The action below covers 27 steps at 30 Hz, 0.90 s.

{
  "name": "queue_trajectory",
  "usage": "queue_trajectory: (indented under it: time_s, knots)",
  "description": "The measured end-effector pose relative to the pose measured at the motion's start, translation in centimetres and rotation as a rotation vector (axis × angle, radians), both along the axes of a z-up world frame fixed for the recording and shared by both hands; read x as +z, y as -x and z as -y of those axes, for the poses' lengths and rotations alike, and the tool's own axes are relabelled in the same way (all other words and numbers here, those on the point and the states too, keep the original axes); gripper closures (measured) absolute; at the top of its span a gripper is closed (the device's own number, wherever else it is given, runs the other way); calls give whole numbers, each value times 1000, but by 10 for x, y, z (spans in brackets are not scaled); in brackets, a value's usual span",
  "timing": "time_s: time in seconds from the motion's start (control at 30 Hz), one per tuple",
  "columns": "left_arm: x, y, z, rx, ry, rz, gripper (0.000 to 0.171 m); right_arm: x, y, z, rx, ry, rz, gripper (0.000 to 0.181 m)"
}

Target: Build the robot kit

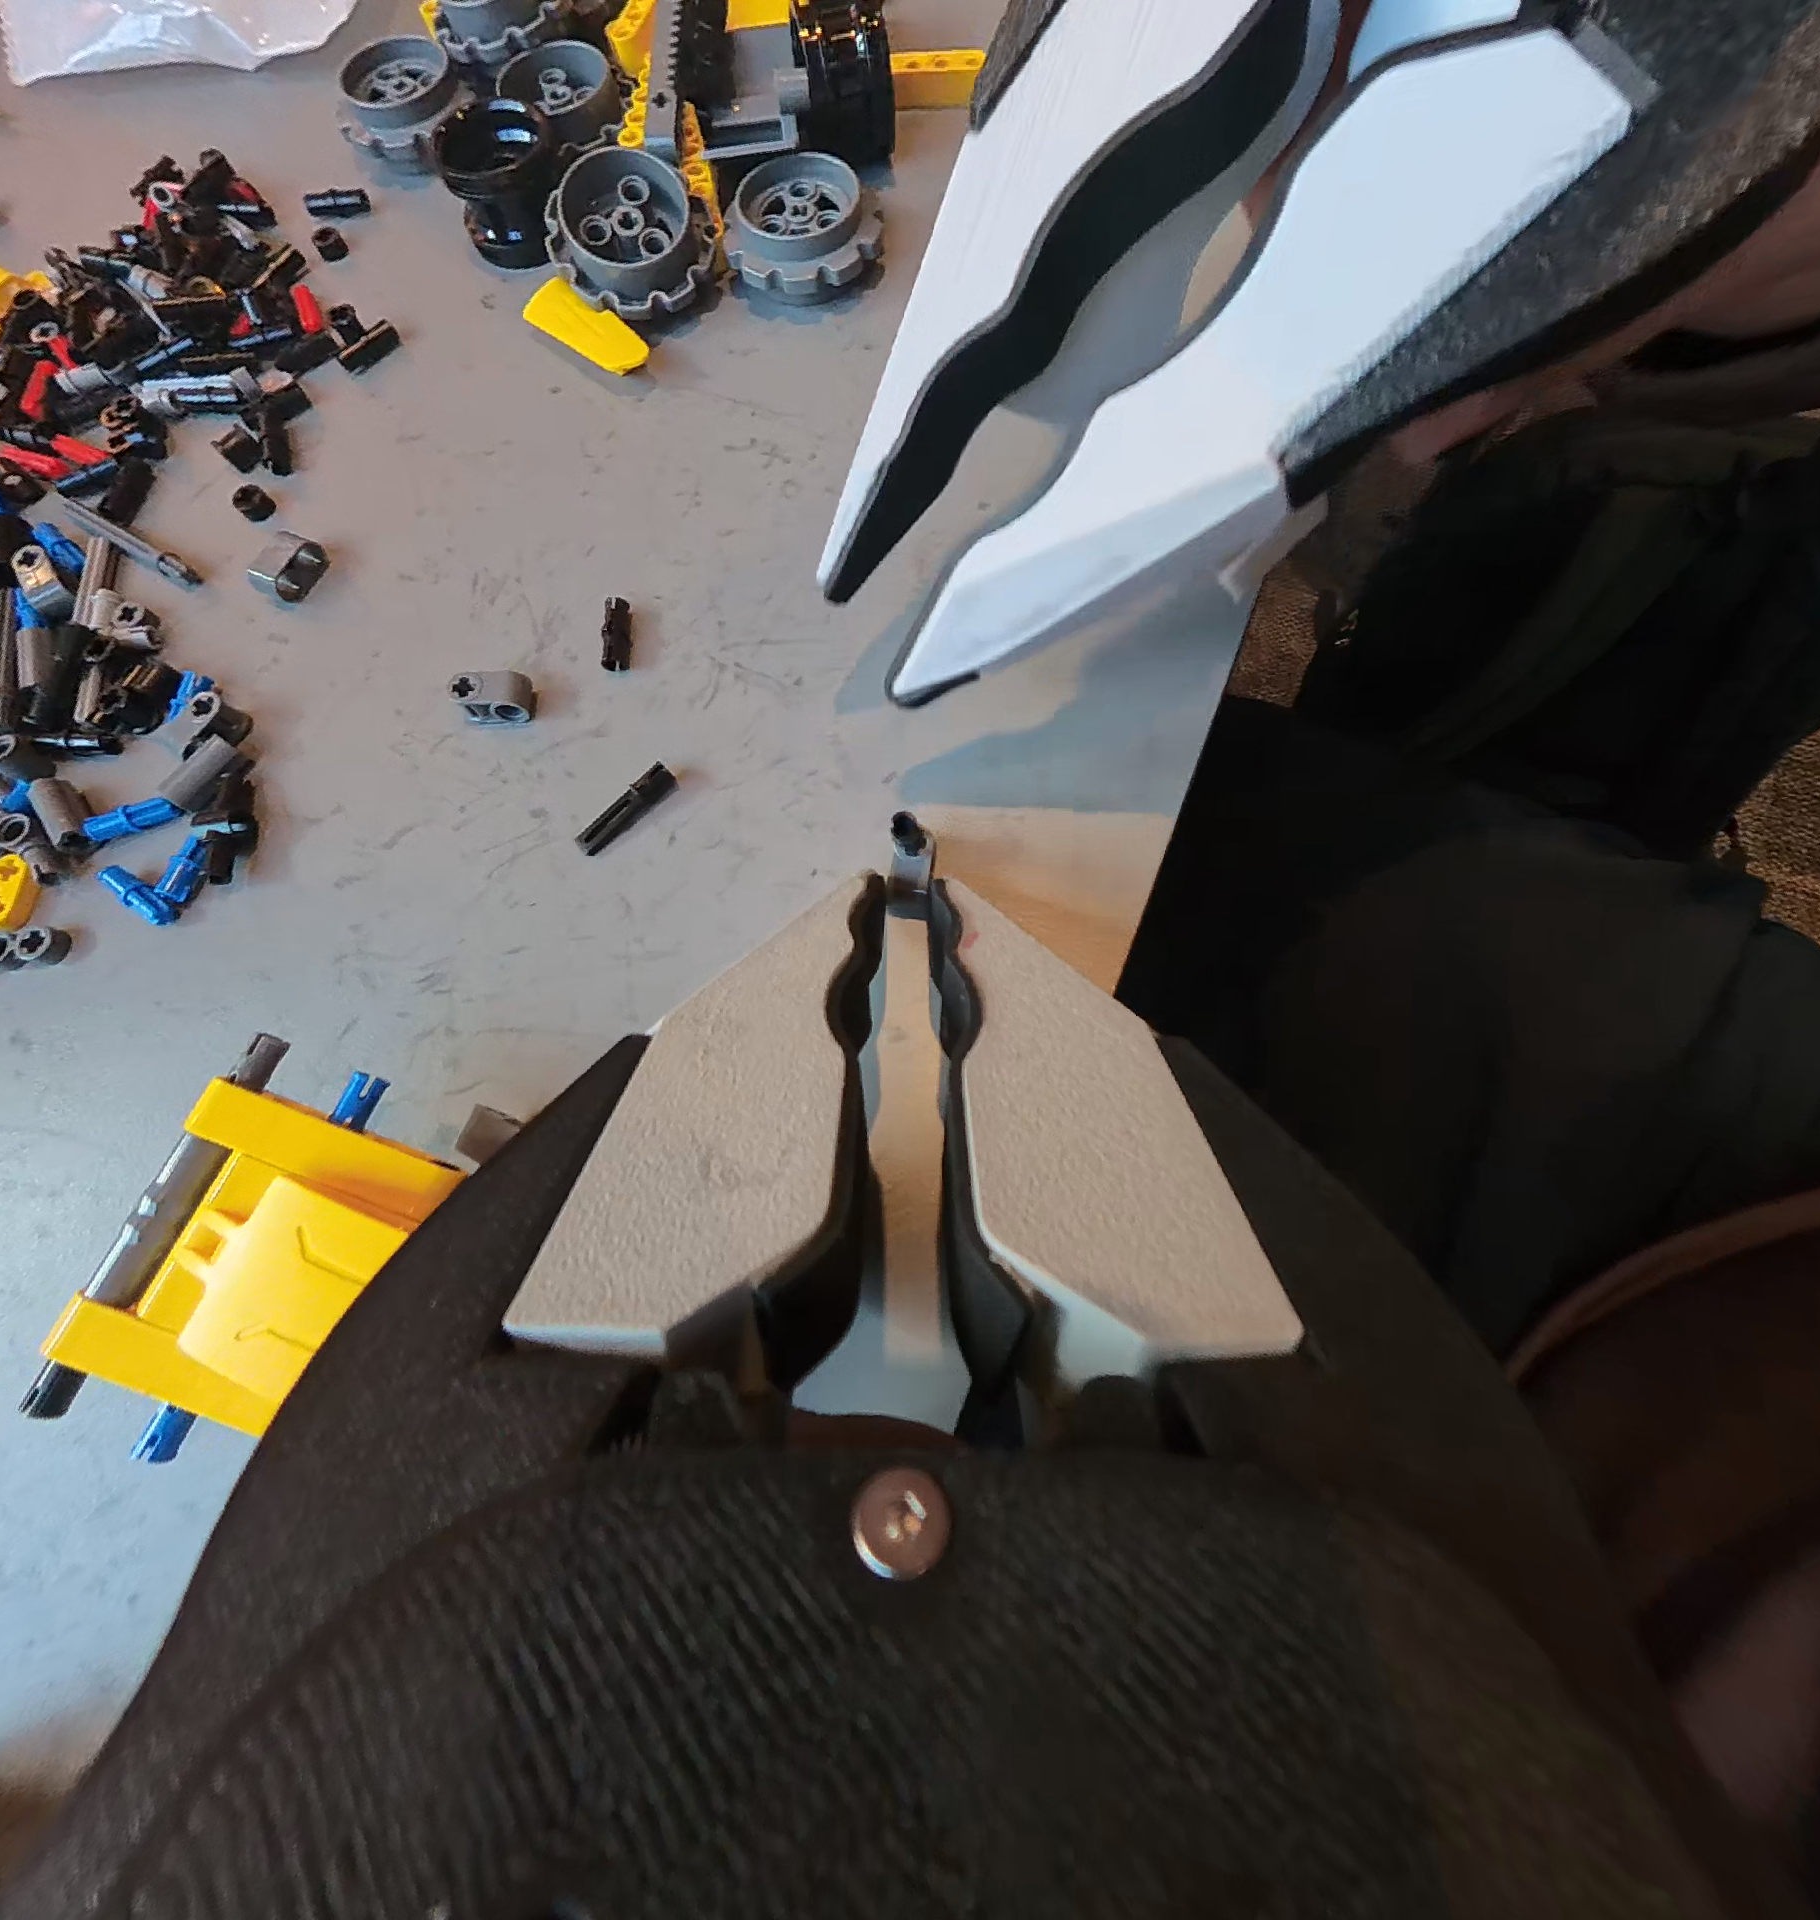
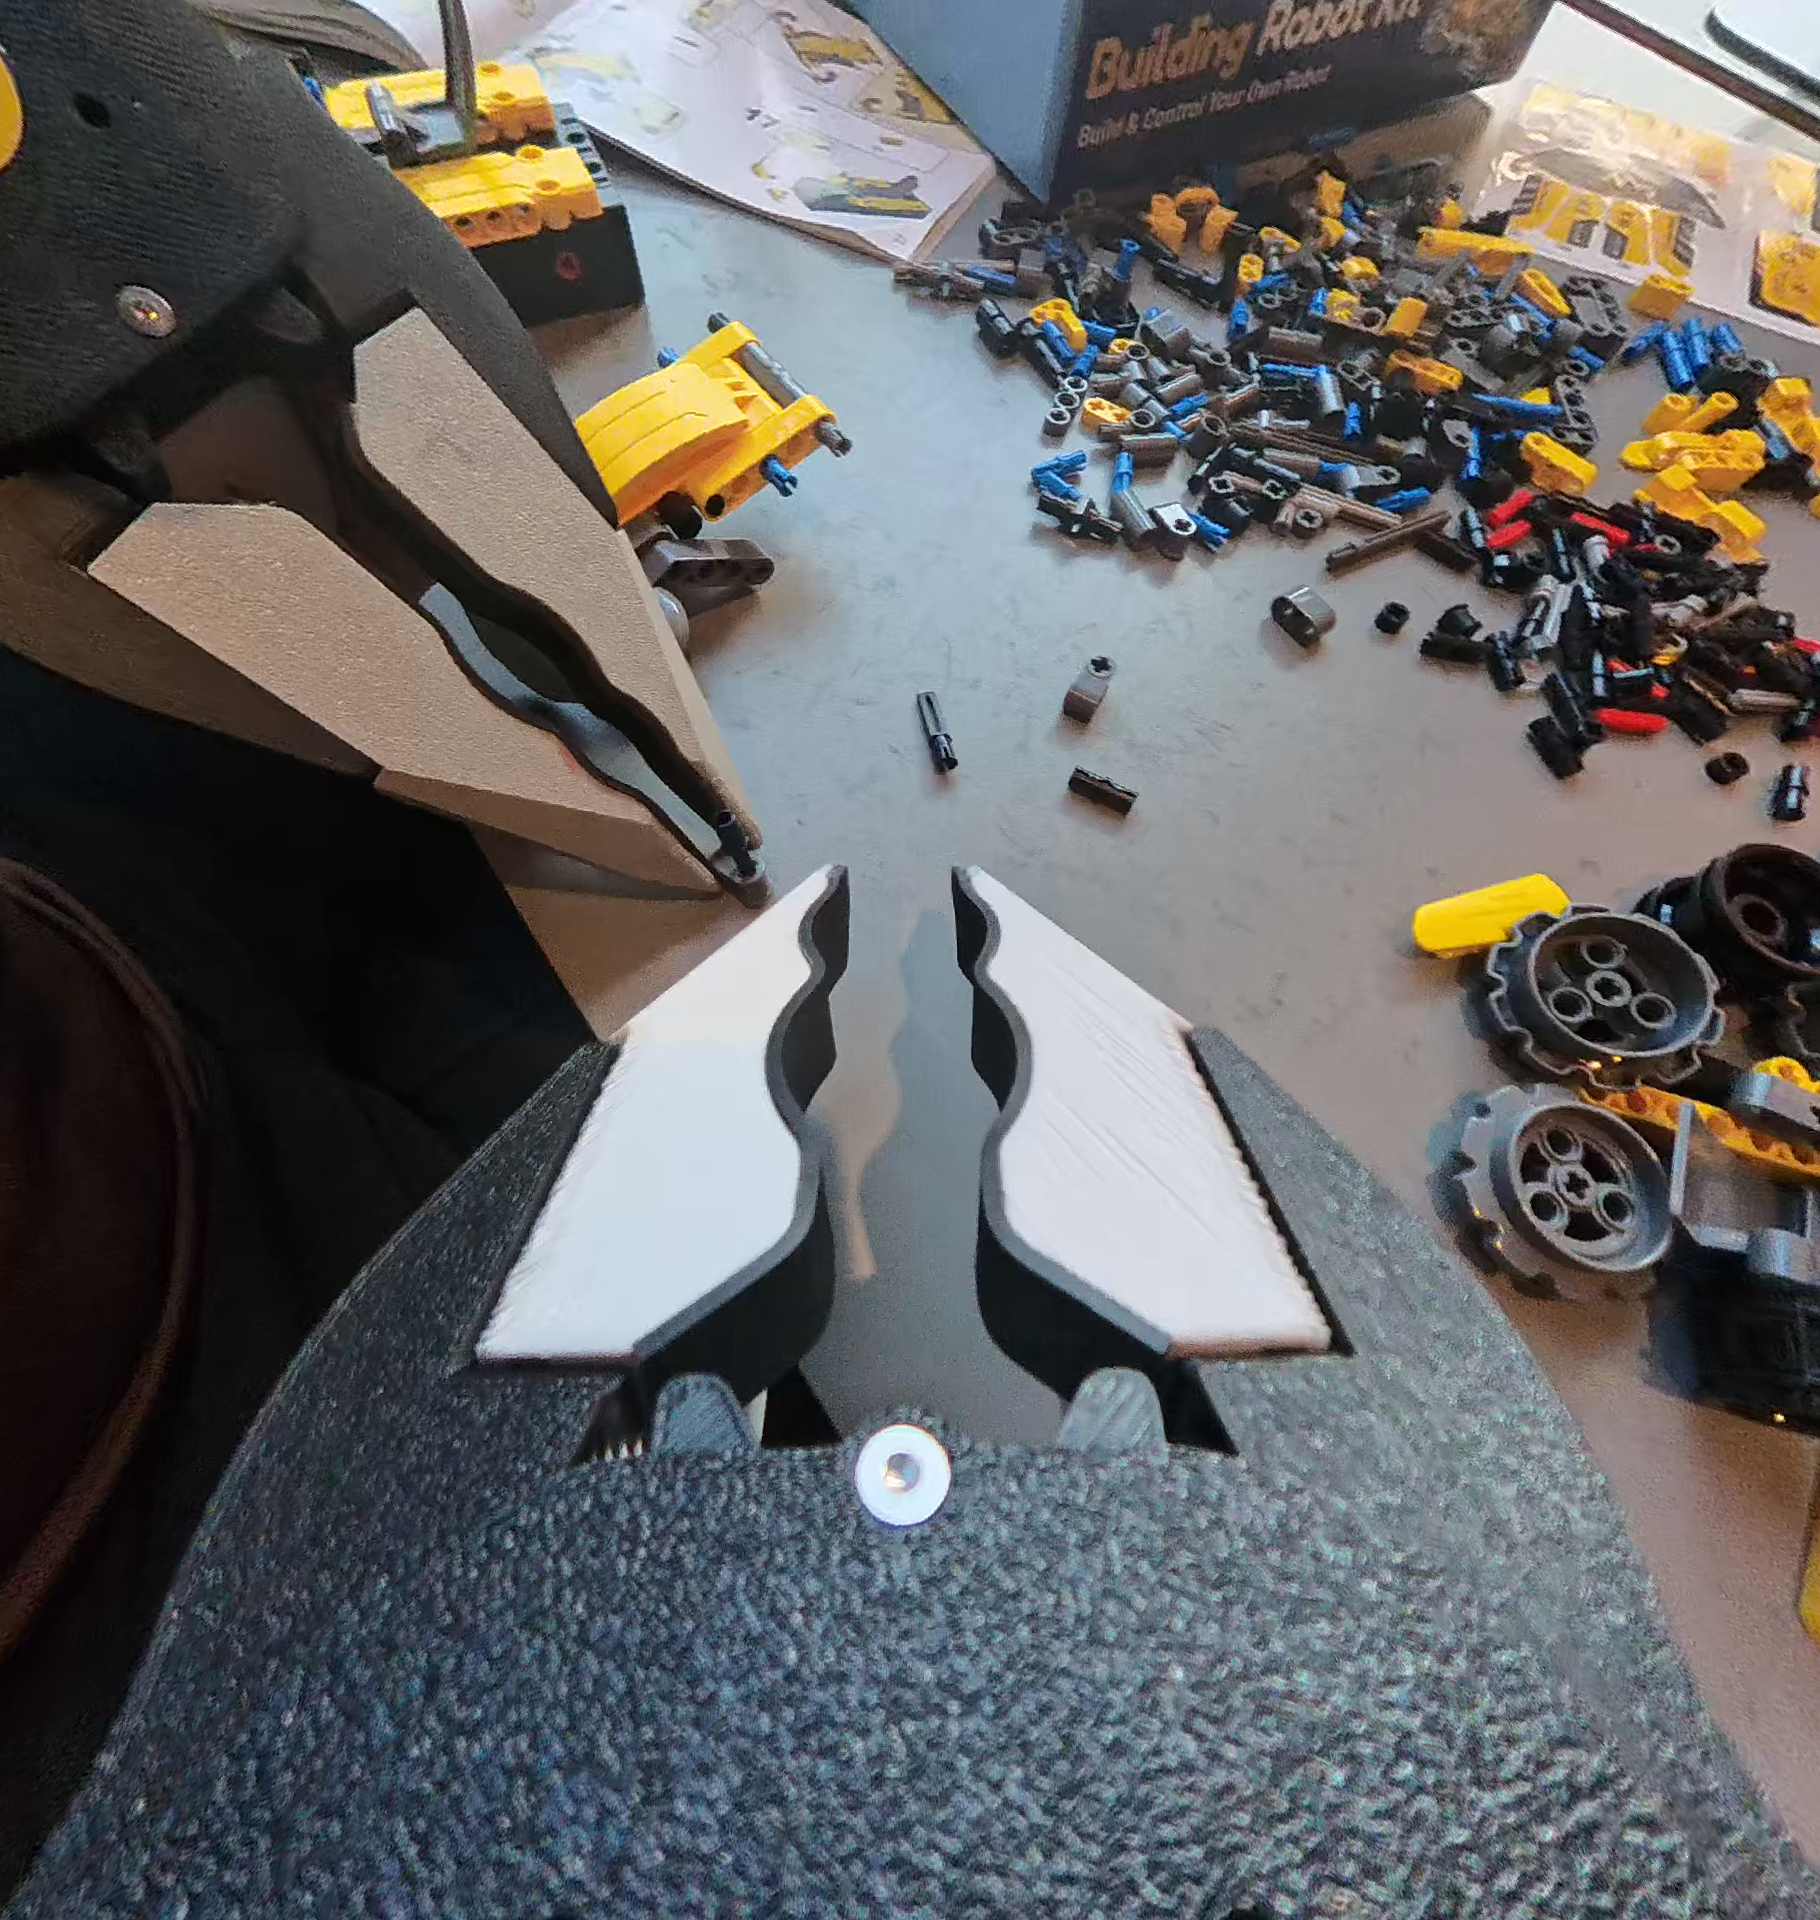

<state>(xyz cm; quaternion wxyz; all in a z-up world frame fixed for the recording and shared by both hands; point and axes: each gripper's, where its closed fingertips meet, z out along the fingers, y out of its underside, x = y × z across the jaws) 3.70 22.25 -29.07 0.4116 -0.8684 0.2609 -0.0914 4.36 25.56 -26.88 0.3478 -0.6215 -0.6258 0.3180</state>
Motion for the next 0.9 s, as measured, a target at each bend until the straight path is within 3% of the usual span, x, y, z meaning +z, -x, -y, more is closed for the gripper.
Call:
queue_trajectory:
  time_s: [0.57, 0.73, 0.9]
  knots:
    - [0, 1, -1, 12, -6, -4, 166, 11, 6, 18, 71, 25, -48, 160]
    - [1, 7, -4, 55, -14, -12, 166, 8, 7, -11, -46, -41, 10, 161]
    - [4, 9, -4, 70, -40, -11, 166, 7, 11, -35, -122, 44, 62, 160]
